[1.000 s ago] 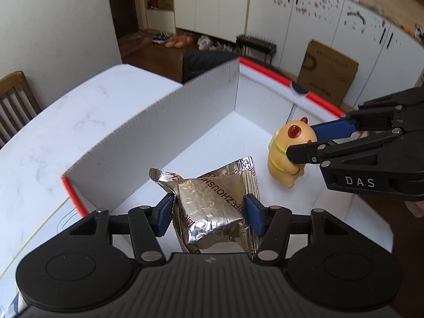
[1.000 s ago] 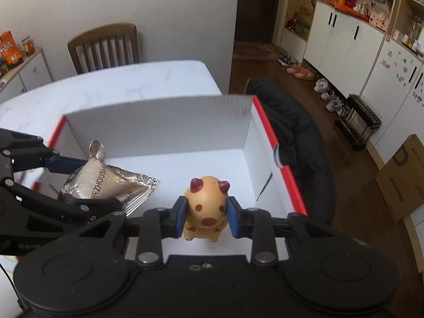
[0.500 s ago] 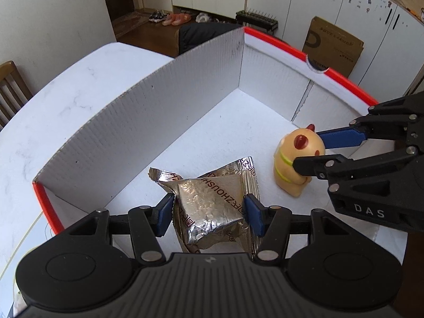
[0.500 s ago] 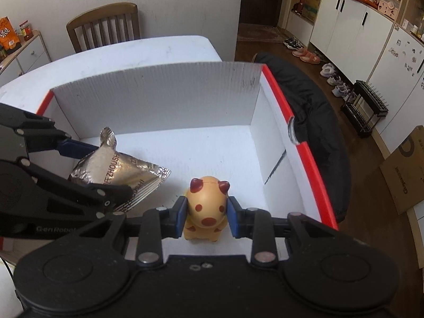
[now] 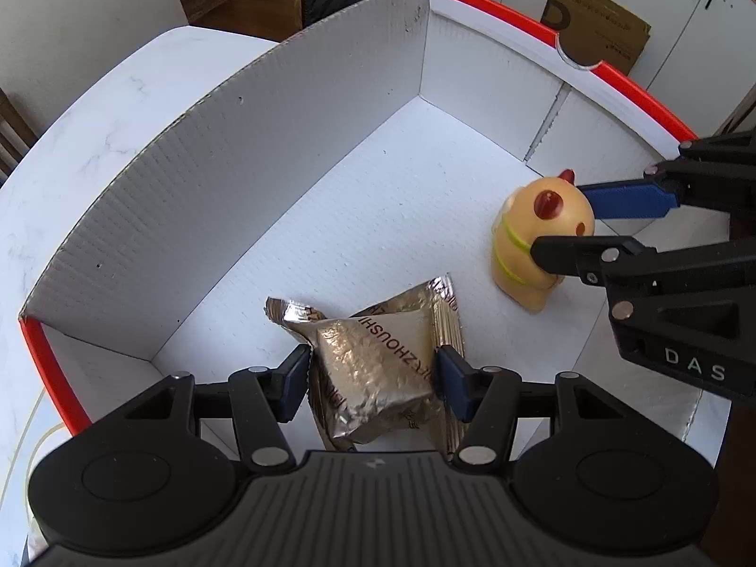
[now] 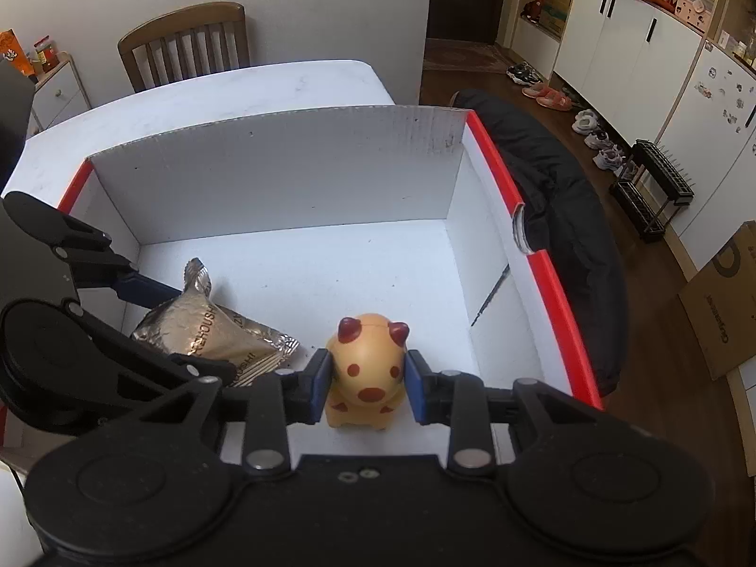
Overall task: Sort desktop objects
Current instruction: 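Lower both tools into the box and open them to release packet and toy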
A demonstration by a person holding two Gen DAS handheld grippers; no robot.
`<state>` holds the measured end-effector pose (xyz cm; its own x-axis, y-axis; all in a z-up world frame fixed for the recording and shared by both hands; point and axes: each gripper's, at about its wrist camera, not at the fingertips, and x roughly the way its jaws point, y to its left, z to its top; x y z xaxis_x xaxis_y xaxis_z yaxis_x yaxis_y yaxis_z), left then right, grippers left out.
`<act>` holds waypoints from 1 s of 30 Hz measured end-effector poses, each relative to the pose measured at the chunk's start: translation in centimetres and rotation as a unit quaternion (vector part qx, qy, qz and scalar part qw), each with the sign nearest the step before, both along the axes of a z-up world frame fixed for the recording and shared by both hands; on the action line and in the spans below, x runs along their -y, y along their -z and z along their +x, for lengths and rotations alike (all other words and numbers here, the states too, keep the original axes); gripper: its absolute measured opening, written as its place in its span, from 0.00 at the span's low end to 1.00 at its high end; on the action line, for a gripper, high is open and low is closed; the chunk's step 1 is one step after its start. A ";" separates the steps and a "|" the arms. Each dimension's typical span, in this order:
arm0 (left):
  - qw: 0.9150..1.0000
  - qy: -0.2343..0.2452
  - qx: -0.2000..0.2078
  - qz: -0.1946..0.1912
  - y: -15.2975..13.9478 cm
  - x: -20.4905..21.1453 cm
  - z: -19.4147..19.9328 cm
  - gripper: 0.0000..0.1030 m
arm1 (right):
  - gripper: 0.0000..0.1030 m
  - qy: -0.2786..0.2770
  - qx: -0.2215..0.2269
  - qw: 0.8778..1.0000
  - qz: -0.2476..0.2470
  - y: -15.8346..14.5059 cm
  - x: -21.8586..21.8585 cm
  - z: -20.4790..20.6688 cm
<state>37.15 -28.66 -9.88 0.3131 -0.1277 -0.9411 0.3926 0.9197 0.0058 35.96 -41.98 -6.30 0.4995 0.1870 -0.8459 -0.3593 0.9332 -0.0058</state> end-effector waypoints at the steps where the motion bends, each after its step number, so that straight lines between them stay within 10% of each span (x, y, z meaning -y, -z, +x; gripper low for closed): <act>1: 1.000 0.003 0.000 0.001 0.0 0.0 0.0 0.56 | 0.30 0.000 -0.001 1.000 0.000 0.0 0.0 0.0; 30: 0.993 -0.033 0.083 -0.079 -5.8 -3.2 -5.1 0.64 | 0.58 -0.005 0.022 1.000 0.015 -3.7 -0.4 -3.0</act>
<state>32.09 -25.41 -4.09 0.4740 -0.2430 -0.8463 0.3367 0.9381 -0.0807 33.00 -41.53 -2.56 0.5345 0.2176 -0.8167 -0.3694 0.9292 0.0058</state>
